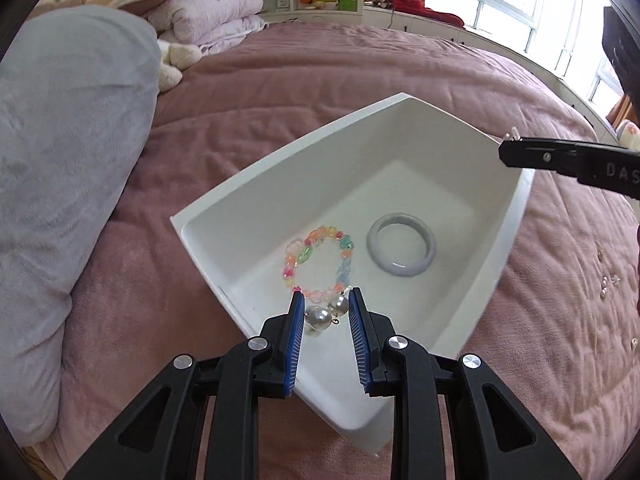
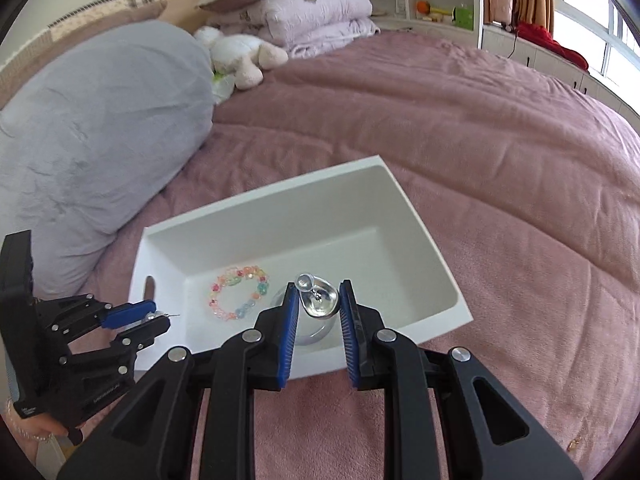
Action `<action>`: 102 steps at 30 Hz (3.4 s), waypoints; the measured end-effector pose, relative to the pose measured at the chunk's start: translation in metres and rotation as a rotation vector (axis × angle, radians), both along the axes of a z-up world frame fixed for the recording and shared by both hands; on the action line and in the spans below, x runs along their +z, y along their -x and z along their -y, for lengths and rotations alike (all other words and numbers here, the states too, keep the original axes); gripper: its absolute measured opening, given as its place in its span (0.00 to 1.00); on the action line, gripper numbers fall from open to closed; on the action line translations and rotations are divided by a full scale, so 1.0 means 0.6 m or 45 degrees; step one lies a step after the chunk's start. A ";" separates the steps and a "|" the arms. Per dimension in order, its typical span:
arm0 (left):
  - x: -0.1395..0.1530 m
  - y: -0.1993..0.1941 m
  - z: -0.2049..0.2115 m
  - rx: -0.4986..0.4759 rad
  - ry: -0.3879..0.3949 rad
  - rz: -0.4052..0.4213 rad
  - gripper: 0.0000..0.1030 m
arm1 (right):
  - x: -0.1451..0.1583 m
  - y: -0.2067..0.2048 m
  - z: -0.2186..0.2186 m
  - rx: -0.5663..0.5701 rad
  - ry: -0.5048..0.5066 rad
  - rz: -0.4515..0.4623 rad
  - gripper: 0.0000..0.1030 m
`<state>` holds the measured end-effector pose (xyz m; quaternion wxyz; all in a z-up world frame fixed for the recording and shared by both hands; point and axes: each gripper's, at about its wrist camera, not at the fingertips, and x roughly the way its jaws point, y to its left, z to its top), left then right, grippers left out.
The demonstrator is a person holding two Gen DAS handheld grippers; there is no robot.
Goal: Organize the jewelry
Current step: 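Carry pearl earring and silver heart to the tray and release them inside, then move both open tools back over the remaining jewelry, then grasp the pearl drop earring with the left tool while the right tool grasps the second silver heart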
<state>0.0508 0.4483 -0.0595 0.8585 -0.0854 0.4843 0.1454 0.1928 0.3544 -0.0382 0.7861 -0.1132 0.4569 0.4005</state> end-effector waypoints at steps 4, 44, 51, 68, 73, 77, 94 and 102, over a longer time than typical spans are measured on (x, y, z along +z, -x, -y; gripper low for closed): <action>-0.009 -0.001 -0.010 0.028 0.010 -0.006 0.27 | -0.032 -0.005 -0.027 -0.014 0.055 -0.022 0.21; 0.128 0.022 0.184 -0.129 -0.143 0.306 0.69 | 0.118 0.061 0.274 -0.117 -0.087 0.319 0.67; 0.119 -0.028 0.324 -0.296 -0.101 0.294 0.73 | 0.090 0.088 0.542 -0.338 -0.047 0.295 0.68; 0.040 -0.100 0.611 -0.635 -0.073 0.264 0.84 | -0.055 0.196 0.772 -0.455 0.084 0.289 0.70; -0.009 -0.118 0.649 -0.688 -0.077 0.220 0.84 | -0.106 0.208 0.780 -0.440 0.083 0.241 0.59; -0.051 -0.135 0.665 -0.720 -0.097 0.171 0.84 | -0.139 0.207 0.794 -0.449 0.064 0.176 0.56; -0.120 -0.176 0.697 -0.774 -0.124 0.049 0.77 | -0.184 0.207 0.780 -0.409 0.094 0.130 0.48; -0.140 -0.178 0.692 -0.766 -0.046 -0.002 0.58 | -0.192 0.204 0.784 -0.415 0.092 0.111 0.46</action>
